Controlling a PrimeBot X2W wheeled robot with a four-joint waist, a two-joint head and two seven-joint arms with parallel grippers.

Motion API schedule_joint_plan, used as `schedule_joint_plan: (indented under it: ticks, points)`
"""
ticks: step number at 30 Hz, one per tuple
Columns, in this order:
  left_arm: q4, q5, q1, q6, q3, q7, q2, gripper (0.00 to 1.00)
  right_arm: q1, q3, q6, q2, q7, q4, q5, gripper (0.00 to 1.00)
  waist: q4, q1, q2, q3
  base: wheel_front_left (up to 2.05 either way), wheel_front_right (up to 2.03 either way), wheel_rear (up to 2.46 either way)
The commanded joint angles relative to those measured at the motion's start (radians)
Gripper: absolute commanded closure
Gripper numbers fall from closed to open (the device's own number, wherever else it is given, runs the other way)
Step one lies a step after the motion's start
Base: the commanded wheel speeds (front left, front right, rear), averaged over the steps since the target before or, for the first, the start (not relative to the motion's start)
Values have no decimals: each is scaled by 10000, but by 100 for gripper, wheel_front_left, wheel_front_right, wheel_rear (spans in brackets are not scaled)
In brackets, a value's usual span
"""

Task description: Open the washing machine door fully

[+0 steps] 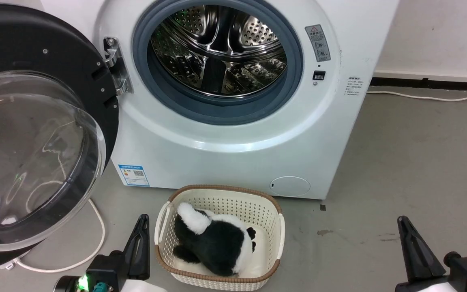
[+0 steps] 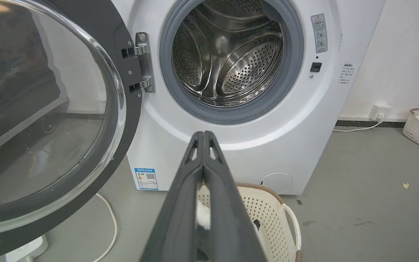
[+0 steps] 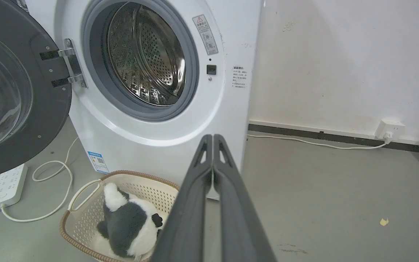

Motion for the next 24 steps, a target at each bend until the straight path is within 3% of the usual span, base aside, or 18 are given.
schedule_joint_plan:
  ticks: [1,24]
  points:
    - [-33,128,-119,-32,55,79,-11,100,-202,37,2,7,64,21,-75,100,-6,0,0,-1,0,0,0]
    - [-77,444,-243,-253,407,549,-171,100,-425,238,3,13,536,40,-188,100,-120,0,0,-15,0,0,0]
